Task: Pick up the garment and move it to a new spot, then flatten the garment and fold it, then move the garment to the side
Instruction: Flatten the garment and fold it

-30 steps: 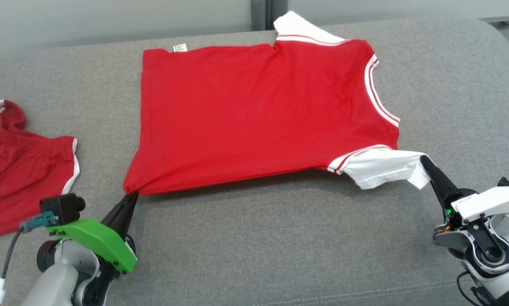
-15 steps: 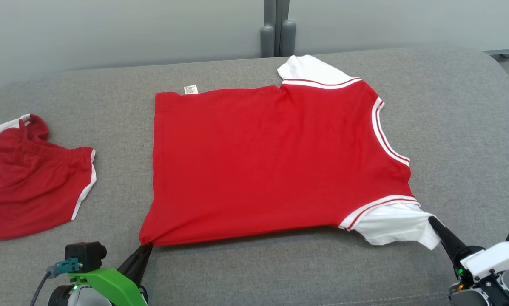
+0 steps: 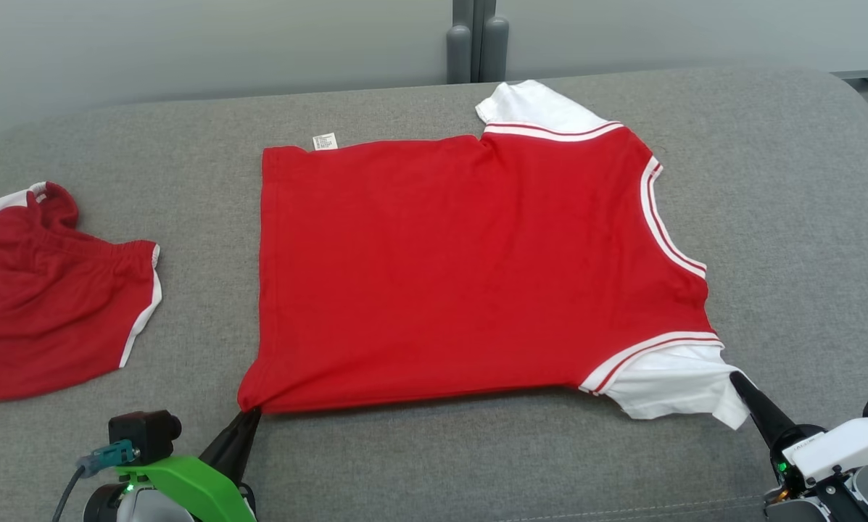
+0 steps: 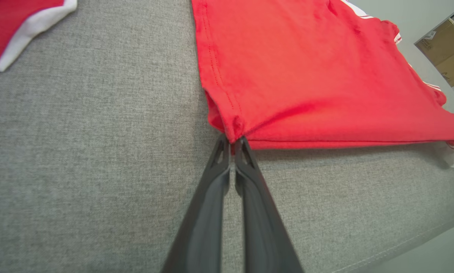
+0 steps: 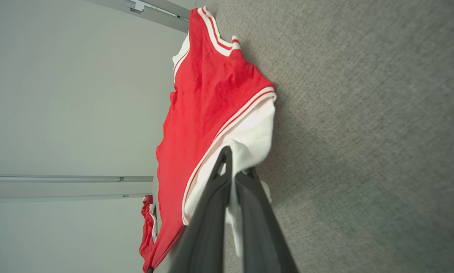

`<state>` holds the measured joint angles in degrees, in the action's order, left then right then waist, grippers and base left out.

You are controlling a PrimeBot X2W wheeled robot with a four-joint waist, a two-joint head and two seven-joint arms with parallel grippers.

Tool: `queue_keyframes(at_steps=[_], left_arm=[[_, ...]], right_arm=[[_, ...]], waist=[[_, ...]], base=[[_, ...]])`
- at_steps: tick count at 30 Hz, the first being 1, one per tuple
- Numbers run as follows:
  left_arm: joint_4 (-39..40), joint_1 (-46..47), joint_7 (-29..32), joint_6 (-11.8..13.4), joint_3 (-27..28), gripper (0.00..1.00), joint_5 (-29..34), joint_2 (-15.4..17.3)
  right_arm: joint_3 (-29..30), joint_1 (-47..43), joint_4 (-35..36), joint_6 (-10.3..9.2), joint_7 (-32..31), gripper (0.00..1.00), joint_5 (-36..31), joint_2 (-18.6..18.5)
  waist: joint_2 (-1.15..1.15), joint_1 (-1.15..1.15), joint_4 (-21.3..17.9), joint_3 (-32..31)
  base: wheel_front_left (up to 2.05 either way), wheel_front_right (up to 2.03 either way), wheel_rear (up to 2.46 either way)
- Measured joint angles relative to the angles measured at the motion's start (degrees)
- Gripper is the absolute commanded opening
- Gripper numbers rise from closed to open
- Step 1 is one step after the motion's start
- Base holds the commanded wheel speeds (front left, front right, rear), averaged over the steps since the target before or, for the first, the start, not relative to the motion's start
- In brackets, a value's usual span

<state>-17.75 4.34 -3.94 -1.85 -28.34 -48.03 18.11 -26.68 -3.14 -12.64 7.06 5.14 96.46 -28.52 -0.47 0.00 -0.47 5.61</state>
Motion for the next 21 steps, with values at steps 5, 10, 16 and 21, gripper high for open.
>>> queue_keyframes(at_steps=[5, 10, 16, 21], left_arm=[[0.3, -0.1, -0.2, 0.3, -0.1, 0.0, 0.4, 0.2], [0.6, -0.4, -0.1, 0.5, -0.2, 0.0, 0.4, 0.5], [0.8, -1.5, 0.9, 0.9, -0.9, 0.0, 0.4, 0.5], [0.5, -2.1, 1.9, 1.5, -1.3, 0.0, 0.4, 0.5]], right_arm=[[-0.1, 0.0, 0.2, 0.0, 0.2, 0.0, -1.3, 0.0], [-0.2, 0.0, 0.3, 0.0, 0.4, 0.0, -2.2, -0.1], [-0.4, 0.0, 0.3, 0.0, 0.4, 0.0, -2.5, -0.1], [-1.1, -0.2, 0.2, 0.0, 0.0, 0.0, -2.8, -0.6]], waist=[[0.0, 0.0, 0.1, 0.4], [0.0, 0.0, 0.1, 0.7], [0.0, 0.0, 0.0, 0.9], [0.0, 0.0, -0.1, 1.0]], base=[[0.0, 0.0, 0.0], [0.0, 0.0, 0.0], [0.0, 0.0, 0.0], [0.0, 0.0, 0.0]])
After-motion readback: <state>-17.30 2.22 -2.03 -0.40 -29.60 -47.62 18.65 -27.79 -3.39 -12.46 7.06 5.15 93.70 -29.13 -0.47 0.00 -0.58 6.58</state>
